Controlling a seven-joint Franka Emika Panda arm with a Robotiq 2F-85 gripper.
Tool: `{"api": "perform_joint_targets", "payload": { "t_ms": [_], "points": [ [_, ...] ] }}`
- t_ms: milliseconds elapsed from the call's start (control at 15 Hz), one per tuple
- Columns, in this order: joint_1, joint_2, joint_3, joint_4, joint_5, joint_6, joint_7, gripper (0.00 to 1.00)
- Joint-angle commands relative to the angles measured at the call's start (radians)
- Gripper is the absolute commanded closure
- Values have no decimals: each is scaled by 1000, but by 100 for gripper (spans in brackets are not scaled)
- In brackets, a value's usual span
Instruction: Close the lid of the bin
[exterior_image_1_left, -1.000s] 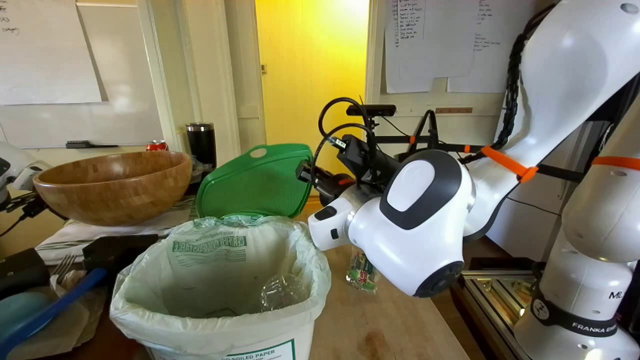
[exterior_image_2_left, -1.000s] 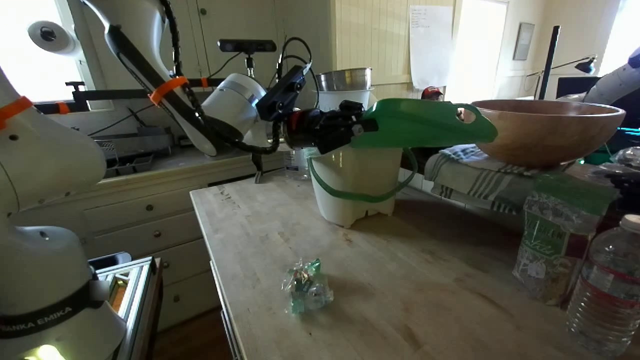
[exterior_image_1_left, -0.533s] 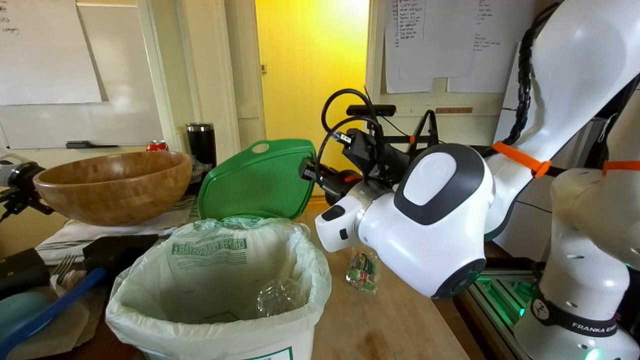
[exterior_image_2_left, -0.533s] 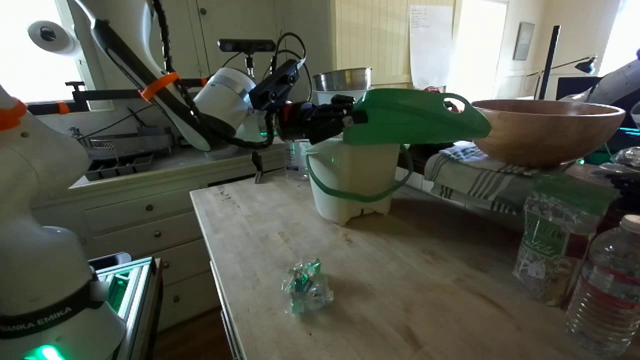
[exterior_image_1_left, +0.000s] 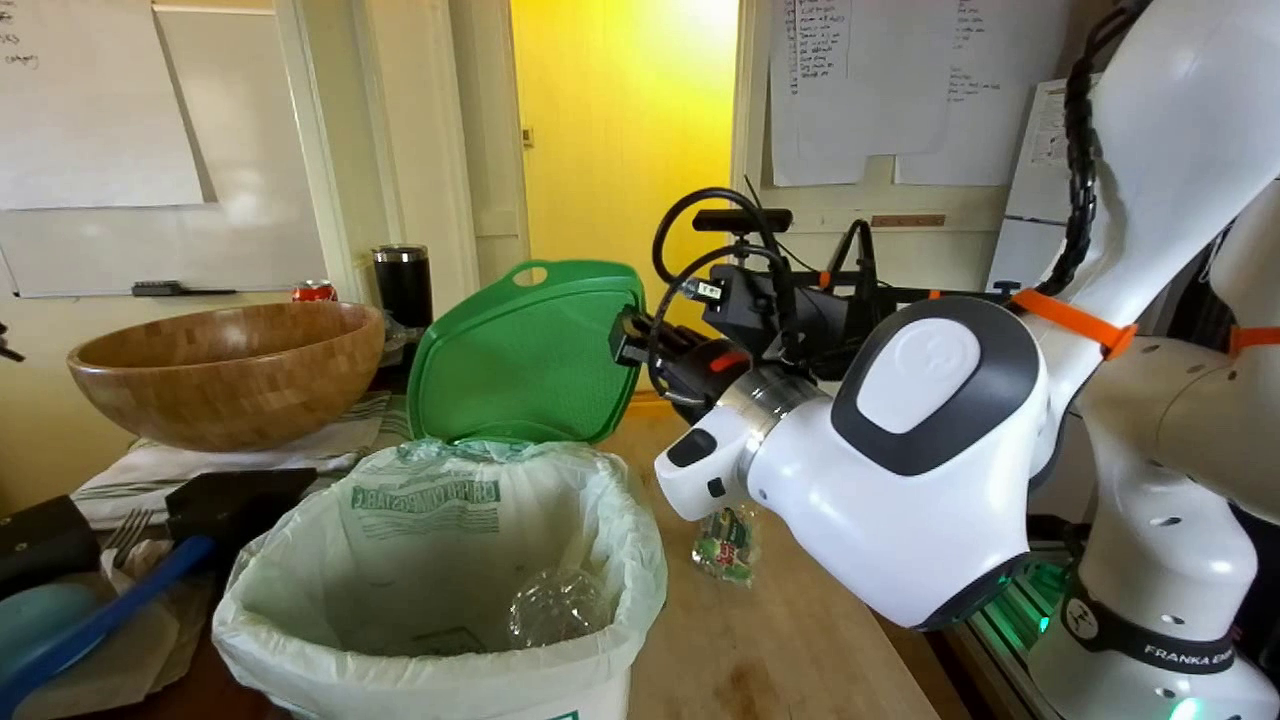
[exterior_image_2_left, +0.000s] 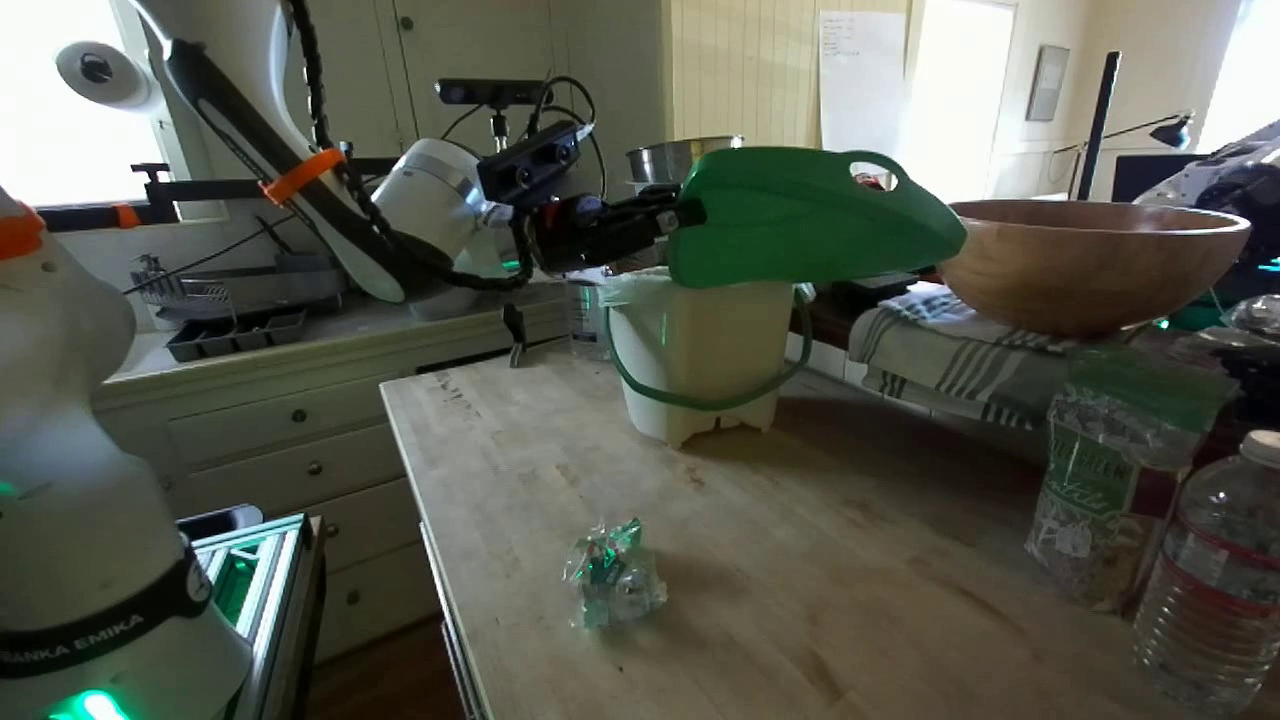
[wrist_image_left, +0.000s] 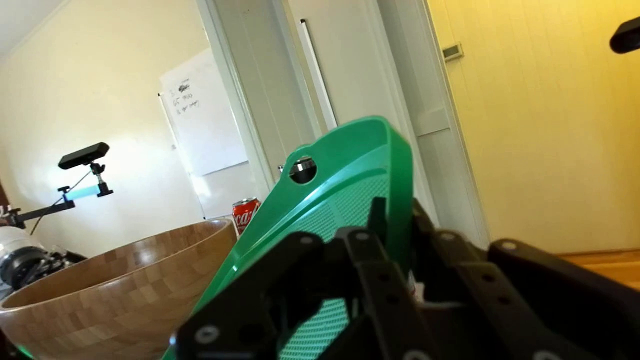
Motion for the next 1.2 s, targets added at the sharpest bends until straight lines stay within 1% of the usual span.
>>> {"api": "perform_joint_targets", "payload": {
  "t_ms": [0,267,467,800,1133],
  "points": [
    [66,-21,-53,-37,-60,-8,-96,97],
    [90,-29,-71,-46,-88,-16,-160,97],
    [100,-20,-76,-56,-88,-23,-216,97],
    [115,-28,-74,-67,-124,-8,-298,97],
    [132,-44,-69,-79,-175,14,-348,97]
  ]
}}
